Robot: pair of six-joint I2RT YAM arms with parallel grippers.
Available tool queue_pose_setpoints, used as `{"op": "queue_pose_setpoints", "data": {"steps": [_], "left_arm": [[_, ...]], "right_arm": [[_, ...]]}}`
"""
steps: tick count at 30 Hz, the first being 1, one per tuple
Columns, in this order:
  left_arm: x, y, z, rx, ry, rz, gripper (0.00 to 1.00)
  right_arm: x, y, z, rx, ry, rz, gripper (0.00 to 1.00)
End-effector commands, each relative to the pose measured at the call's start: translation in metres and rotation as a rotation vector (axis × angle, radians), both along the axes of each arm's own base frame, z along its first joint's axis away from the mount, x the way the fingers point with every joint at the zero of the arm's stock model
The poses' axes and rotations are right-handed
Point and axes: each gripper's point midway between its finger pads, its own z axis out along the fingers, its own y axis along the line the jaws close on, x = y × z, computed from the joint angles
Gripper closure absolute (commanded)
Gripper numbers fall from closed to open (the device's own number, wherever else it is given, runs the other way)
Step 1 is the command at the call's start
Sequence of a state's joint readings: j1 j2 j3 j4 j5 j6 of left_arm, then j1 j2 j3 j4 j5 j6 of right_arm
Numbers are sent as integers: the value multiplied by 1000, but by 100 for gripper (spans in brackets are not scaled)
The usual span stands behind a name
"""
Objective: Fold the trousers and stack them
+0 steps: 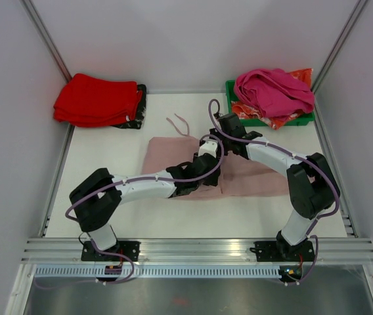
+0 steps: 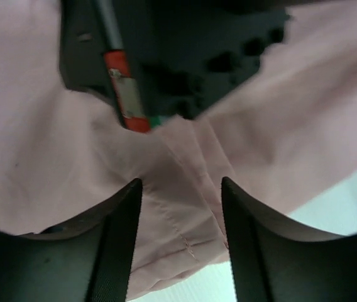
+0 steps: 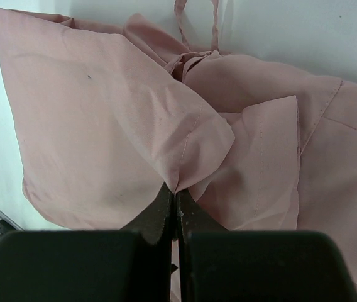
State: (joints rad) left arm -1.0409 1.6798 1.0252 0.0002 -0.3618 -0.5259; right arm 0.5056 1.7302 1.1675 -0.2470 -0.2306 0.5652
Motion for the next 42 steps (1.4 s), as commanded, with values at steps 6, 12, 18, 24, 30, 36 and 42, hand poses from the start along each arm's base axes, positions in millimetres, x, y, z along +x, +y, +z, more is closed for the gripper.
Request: {"op": "queue_pose_setpoints", "data": {"steps": [6,12,18,24,30,36,42], "left_arm": [[5,26,-27,141,86,201,46],[-4,18,-30,134,97,154,70],[-8,14,-13,49,65,128,98],[-9,17,7,20,41,118,98],[-24,7,39,-103,27,7,98],[-49,-9,58,-209,-4,-163,98],[-65,-28,49,-221,7,-255,98]], "right_arm": [[10,3,22,46,-61,-9,100],[10,2,21,45,-57,-8,100],[9,-1,24,44,-61,-14,100],[7,-3,26,42,-62,-20,100],[11,-10,27,22,-70,-35,100],[16,-34,29,-42,-97,-83,100],[12,-55,33,-79,-135,-122,100]]}}
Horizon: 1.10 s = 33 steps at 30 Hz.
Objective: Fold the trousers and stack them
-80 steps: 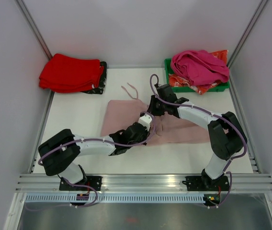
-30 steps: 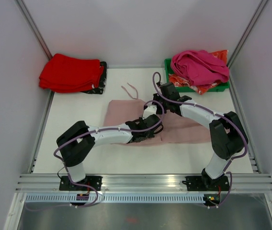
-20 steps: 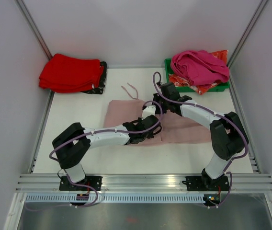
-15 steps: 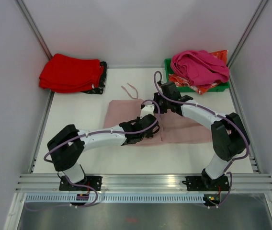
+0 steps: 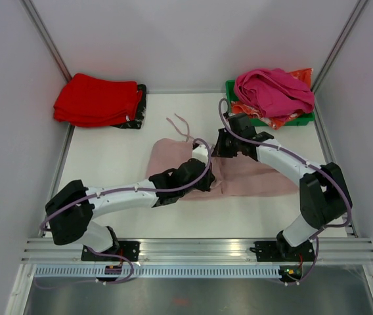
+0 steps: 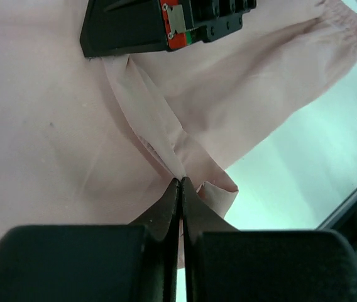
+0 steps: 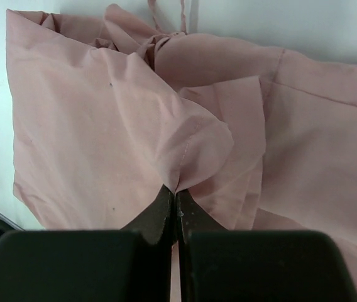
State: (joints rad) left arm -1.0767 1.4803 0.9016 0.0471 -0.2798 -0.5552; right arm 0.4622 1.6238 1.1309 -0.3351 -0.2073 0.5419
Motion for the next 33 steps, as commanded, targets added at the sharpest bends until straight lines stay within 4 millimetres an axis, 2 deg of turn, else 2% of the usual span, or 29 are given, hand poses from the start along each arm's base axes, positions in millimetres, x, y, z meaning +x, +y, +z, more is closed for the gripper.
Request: {"op": "queue_pose_setpoints", "data": {"steps": [1,6,7,9,10,11,12,13,14,15,16,18,19,21,22,23,24,25,27,28,29,32,33], "left_arm": [[-28,-31,6,-67,4,-165,98],[-28,-34,-17,-39,30,-169,98],[-28,-34,-19,-30,31,-171,98],[-26,-36,-19,-21,33,-167,98],[-26,-35,-20,-16,38,-161,97],[-24,-32,-20,-8,34,-140,94],[-21,-27,-20,4,39,-115,84],[-22,-21,-17,18,45,-101,58],[-21,-20,-10,18,38,-93,43],[-20,-17,-5,17,36,-83,33],[-20,-15,10,-4,26,-75,24],[-17,-6,22,3,22,-44,16],[-9,2,27,-6,33,2,10],[3,18,33,-4,84,66,9],[22,34,32,-38,142,144,9],[30,45,27,-40,172,174,9],[39,55,23,-43,189,208,9],[54,77,15,-46,210,282,9],[67,95,11,-48,212,323,9],[77,113,6,-34,209,372,9],[83,122,5,-28,207,394,9],[96,158,-9,6,248,475,9],[97,166,-14,9,263,487,9]], "right_arm": [[21,-27,15,-50,-131,-86,100],[14,-34,-1,-66,-94,-81,82],[13,-34,-2,-68,-91,-78,75],[13,-34,2,-64,-84,-62,66],[13,-32,5,-62,-89,-51,54],[14,-33,8,-72,-95,-37,48],[16,-33,18,-77,-102,-33,43],[17,-33,24,-79,-113,-29,38],[18,-33,28,-81,-118,-27,36],[21,-33,38,-76,-136,-27,35],[22,-32,43,-71,-141,-27,34],[26,-30,51,-71,-152,-26,34],[28,-31,53,-73,-152,-32,34],[29,-29,58,-62,-156,-33,35],[28,-26,59,-43,-154,-30,35],[28,-23,58,-27,-158,-24,35],[29,-20,53,-9,-155,-24,36],[26,-15,51,20,-135,-13,36],[25,-11,34,36,-107,-10,37],[25,-10,28,41,-94,-15,38],[24,-8,22,52,-79,-18,39],[23,-3,3,69,-49,-8,48],[24,-1,-5,67,-40,-6,57]]}}
